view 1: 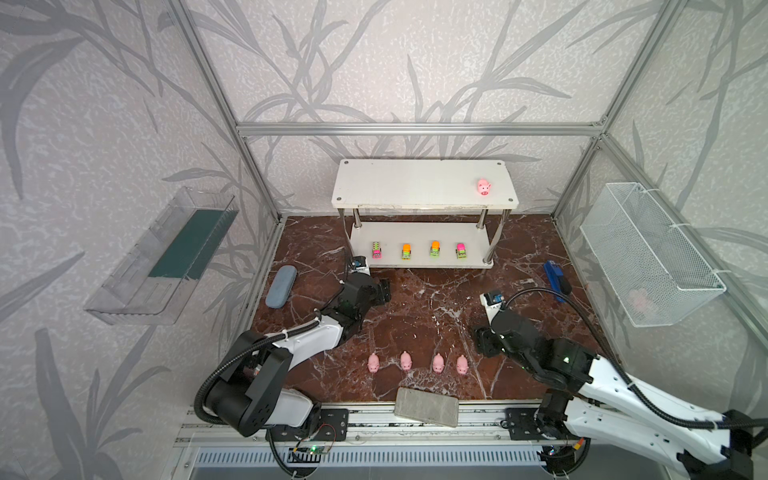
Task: Place and organize the plastic toys onto the shelf
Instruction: 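Move the right gripper back down over the row of pink pigs, then close the right gripper on the next pink pig in the row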
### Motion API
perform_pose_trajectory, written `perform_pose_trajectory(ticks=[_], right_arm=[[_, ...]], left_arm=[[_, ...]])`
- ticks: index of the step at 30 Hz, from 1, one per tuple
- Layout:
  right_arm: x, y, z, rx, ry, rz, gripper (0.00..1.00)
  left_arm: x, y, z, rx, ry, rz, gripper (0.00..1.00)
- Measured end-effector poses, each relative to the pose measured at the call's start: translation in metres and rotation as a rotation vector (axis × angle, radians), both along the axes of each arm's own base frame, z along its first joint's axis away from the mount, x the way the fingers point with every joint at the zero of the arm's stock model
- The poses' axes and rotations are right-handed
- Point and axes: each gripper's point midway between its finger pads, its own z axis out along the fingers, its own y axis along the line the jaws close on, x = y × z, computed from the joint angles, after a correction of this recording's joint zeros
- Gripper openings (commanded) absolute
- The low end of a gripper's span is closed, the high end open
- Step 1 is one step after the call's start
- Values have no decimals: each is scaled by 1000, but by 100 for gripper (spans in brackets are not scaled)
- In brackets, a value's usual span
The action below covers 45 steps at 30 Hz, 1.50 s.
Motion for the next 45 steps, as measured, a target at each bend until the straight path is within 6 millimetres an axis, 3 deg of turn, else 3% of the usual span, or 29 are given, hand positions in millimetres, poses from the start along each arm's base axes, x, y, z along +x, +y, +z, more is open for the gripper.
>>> perform_pose_trajectory(ticks=[8, 17, 30, 40, 45], right_arm=[[-14, 13, -51, -18, 186, -98, 70], [-41, 28, -93, -82, 372, -43, 69], [-54, 35, -128, -142, 498, -30, 61], [-54, 37, -130, -149, 505, -34, 40], [-53, 38, -128, -149, 505, -33, 38]], left_arm=[[1, 3, 0, 6, -2, 18, 76], [2, 3, -7, 5, 12, 27, 76], [2, 3, -18, 14, 37, 29, 76], [3, 3, -24, 15, 48, 31, 76], [4, 2, -24, 14, 47, 31, 76]])
